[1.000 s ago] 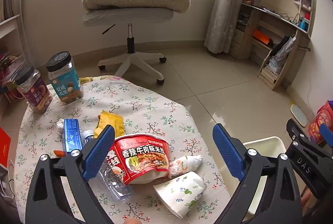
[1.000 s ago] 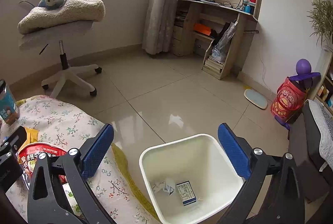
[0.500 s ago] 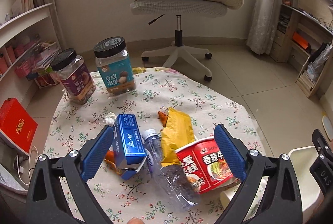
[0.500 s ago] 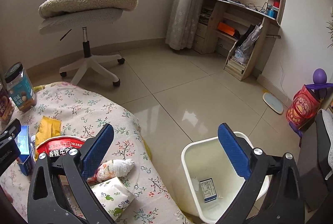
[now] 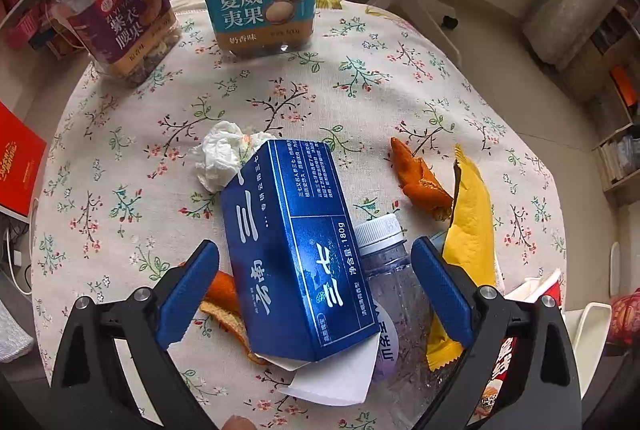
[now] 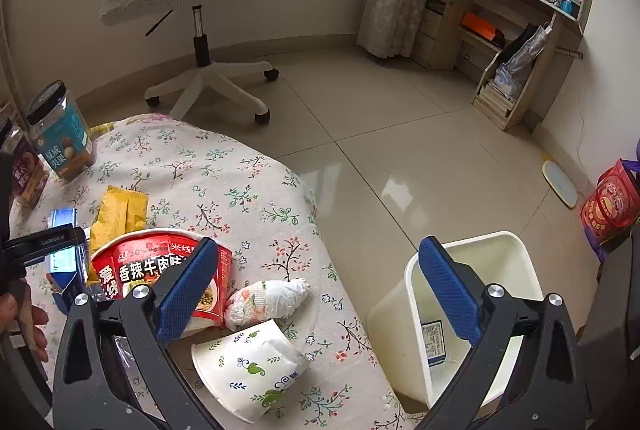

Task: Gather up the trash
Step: 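Grasp the blue box with the left gripper while the right grasps the orange peel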

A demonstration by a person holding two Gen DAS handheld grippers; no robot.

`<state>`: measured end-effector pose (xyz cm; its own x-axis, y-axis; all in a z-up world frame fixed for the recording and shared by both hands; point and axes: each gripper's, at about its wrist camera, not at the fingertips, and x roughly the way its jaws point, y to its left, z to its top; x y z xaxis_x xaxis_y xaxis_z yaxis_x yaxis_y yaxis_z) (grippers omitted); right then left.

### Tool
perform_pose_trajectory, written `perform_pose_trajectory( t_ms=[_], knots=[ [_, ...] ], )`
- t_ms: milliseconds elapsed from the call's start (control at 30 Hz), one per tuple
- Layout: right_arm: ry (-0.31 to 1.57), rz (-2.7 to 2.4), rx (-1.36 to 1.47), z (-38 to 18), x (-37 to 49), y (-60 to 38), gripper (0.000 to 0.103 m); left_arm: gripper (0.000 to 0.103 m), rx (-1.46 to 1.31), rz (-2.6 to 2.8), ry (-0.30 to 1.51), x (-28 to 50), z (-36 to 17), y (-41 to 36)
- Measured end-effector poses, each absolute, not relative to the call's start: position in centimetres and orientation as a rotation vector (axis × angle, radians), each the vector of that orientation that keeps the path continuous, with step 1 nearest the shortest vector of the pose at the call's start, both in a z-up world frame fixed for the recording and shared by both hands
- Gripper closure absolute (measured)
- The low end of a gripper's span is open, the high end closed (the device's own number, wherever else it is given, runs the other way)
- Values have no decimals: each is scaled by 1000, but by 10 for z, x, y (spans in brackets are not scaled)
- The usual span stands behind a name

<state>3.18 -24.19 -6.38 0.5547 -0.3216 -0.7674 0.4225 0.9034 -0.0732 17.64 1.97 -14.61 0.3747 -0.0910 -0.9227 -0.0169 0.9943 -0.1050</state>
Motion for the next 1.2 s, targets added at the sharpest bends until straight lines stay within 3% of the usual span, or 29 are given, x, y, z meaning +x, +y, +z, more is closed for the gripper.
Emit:
perform_pose_trajectory(
  t_ms=[33, 67, 300, 667, 900, 1200],
  knots=[
    [893, -431, 137, -66, 34, -242, 7, 20, -110, -54, 1187, 177, -146, 22],
    [906, -420, 147, -68, 35, -241, 7, 41, -98, -52, 1203, 177, -148, 25],
    [945, -332, 151, -75, 42, -219, 7, 57, -176, -121, 1167, 167, -123, 57],
    [947, 76, 90, -76, 63, -113, 7, 59, -178, -57, 924, 108, -30, 116],
    [1021, 368, -109, -114, 94, -3, 16, 58, -134, 17, 829, 77, 0, 151],
    [1169, 402, -215, -182, 139, 37, 46, 58, -188, 34, 847, 71, -4, 183]
  ],
)
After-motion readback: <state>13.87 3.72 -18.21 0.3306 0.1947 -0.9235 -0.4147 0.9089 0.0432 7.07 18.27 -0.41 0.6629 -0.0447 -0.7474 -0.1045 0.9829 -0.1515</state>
